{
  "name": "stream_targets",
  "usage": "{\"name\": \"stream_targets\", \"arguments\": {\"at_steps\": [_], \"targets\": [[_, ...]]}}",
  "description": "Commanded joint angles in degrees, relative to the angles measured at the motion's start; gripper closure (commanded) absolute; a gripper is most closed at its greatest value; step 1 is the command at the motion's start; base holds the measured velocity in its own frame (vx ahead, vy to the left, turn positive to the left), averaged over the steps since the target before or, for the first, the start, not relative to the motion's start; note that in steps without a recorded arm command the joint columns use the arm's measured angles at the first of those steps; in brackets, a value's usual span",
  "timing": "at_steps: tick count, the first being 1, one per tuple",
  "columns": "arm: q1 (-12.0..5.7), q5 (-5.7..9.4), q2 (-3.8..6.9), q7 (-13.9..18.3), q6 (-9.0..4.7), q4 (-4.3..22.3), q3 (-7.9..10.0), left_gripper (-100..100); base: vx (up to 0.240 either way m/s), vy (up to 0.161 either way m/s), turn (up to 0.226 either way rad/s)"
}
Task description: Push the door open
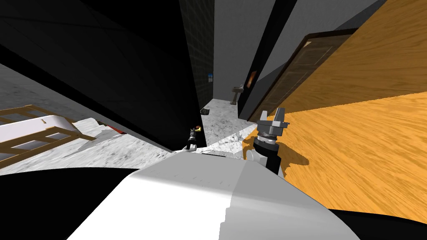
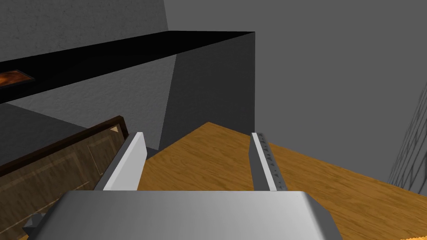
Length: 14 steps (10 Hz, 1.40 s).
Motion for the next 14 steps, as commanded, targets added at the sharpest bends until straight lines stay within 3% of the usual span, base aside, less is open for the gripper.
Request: {"name": "stream_targets", "arguments": {"at_steps": [1,4,6,14], "targets": [[-0.75,0.49,0.04,-0.2,-0.63,0.7,0.94,100,0.169,-0.074,0.056],[-0.77,1.24,-0.35,-0.6,-0.67,0.8,2.39,100,0.174,-0.083,0.068],[-0.25,1.82,0.45,-0.9,-0.55,0.6,3.33,100,0.101,-0.018,0.050],[-0.14,4.81,0.89,-2.7,-1.01,0.8,7.56,100,0.196,-0.042,0.047]]}}
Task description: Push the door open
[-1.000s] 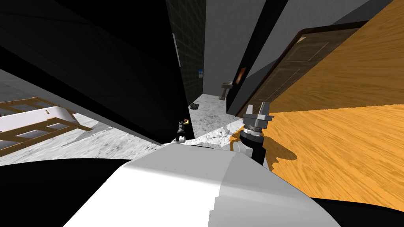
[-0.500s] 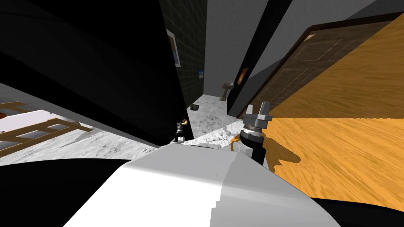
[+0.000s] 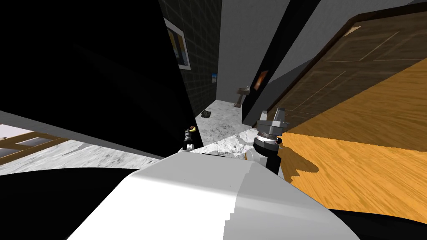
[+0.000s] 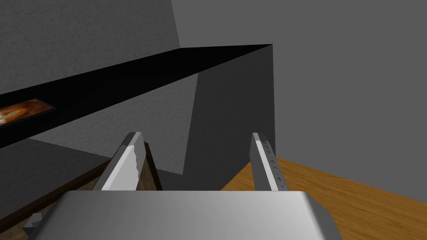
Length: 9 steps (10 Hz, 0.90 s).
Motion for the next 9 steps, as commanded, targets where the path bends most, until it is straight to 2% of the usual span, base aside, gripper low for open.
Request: {"name": "stream_targets", "arguments": {"at_steps": [1,3,4,9], "targets": [[-0.71,0.42,-0.12,-0.1,-0.44,0.8,0.46,100,0.183,-0.044,0.043],[-0.01,0.70,0.18,-0.3,-0.26,0.5,1.00,100,0.122,-0.012,0.039],[0.07,1.43,0.48,-0.7,-0.41,0.4,2.02,100,0.133,-0.006,0.043],[0.16,3.33,0.83,-1.9,-0.74,0.6,4.52,100,0.193,-0.012,0.039]]}}
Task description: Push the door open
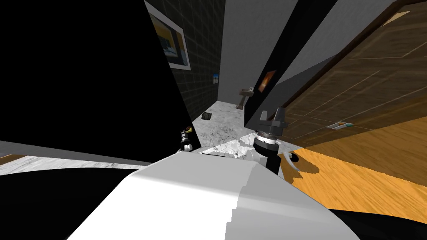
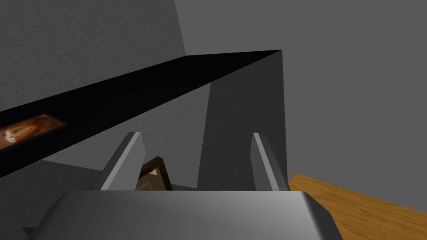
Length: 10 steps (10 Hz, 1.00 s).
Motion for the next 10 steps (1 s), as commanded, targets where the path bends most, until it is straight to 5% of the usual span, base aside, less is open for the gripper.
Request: {"name": "stream_targets", "arguments": {"at_steps": [1,10], "targets": [[-0.48,0.64,0.07,-0.4,-0.41,0.3,0.77,100,0.209,-0.003,0.036],[0.05,3.85,1.17,-2.2,-1.17,0.8,5.07,100,0.162,0.009,0.035]]}}
